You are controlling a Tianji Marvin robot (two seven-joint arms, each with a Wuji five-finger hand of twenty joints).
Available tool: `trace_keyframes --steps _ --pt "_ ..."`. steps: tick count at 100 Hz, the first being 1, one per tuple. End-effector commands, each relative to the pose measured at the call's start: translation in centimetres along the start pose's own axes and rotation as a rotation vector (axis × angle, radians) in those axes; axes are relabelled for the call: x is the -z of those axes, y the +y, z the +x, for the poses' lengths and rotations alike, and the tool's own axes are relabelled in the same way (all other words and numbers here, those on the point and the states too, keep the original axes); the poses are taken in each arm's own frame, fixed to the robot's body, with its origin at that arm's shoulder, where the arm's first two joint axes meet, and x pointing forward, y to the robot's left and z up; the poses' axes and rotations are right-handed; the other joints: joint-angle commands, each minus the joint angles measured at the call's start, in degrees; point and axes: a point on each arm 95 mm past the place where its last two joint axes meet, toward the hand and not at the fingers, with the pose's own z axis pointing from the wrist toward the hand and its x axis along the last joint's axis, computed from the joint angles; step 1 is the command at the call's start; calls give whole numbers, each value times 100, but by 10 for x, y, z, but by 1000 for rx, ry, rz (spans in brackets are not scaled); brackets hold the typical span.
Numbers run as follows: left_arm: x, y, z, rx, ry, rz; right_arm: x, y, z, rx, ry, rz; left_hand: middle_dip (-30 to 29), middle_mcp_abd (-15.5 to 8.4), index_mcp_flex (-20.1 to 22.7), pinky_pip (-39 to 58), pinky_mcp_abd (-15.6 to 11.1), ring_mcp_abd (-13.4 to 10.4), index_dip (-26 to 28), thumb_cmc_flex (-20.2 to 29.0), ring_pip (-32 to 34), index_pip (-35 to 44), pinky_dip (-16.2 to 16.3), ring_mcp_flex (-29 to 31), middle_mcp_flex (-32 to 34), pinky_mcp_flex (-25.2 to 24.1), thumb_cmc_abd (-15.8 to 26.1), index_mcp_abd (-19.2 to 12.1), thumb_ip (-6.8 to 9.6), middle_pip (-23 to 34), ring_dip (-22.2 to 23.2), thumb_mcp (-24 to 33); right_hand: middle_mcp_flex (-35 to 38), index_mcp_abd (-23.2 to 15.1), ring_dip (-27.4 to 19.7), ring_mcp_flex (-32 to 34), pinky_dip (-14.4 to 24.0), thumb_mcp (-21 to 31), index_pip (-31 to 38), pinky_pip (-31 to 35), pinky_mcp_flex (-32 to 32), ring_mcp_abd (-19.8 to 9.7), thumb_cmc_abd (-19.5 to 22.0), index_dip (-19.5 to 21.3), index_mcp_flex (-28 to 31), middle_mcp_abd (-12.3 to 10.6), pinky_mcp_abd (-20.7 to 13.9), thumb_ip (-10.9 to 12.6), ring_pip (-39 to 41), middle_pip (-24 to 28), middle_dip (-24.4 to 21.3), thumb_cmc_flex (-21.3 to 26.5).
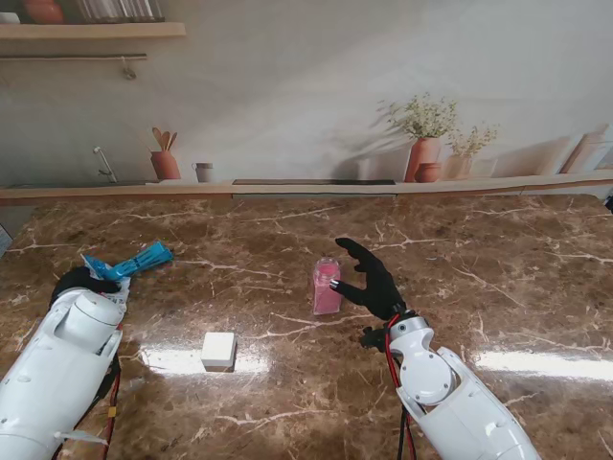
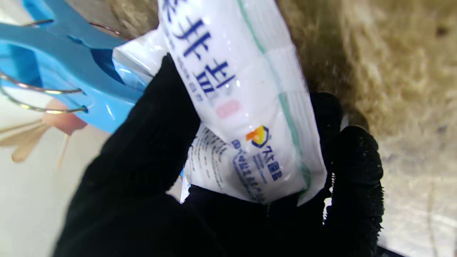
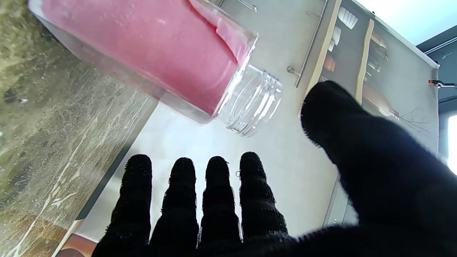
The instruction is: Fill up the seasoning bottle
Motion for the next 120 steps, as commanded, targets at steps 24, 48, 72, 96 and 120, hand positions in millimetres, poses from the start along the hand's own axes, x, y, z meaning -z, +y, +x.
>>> trace_keyframes --steps 24,48,72,96,120 --pt "17 9 -5 191 55 -66 2 3 1 20 -7 9 455 -97 1210 314 -92 -325 569 1417 389 1546 574 420 791 -155 1370 -1021 1197 721 516 2626 104 -132 -71 192 24 107 38 92 23 -152 78 -81 53 -100 -36 167 -2 31 -113 58" --pt "40 -16 14 317 193 -27 2 20 12 86 10 -13 519 -103 1211 280 -110 -313 596 1428 387 1522 673 397 788 -191 1377 -1008 1194 671 587 2622 63 -114 -73 167 12 48 34 66 -28 -136 41 -94 33 -84 -40 168 -18 6 -121 59" --pt "77 -39 43 396 366 -15 4 48 33 184 49 -43 551 -82 1164 261 -122 -328 620 1433 367 1479 709 383 773 -213 1379 -997 1192 643 608 2620 22 -74 -73 164 -12 -54 21 14 -78 -107 19 -105 5 -70 -38 173 -37 -25 -128 20" --pt "127 -44 73 435 544 -43 10 75 69 305 100 -50 551 -61 1158 251 -122 -300 645 1423 339 1457 733 417 795 -210 1372 -990 1194 598 608 2621 -36 -8 -78 169 -47 -252 -3 -55 -131 -62 -30 -119 3 -39 -28 181 -76 -109 -152 -76" --pt "179 -27 103 399 715 -107 20 97 129 542 166 -4 552 -232 1162 252 -132 -292 671 1413 318 1441 758 458 849 -170 1365 -987 1198 571 606 2626 -113 250 -162 158 -154 -1102 -188 -178 -138 -70 116 -163 -186 39 -59 271 -302 -372 -196 -183"
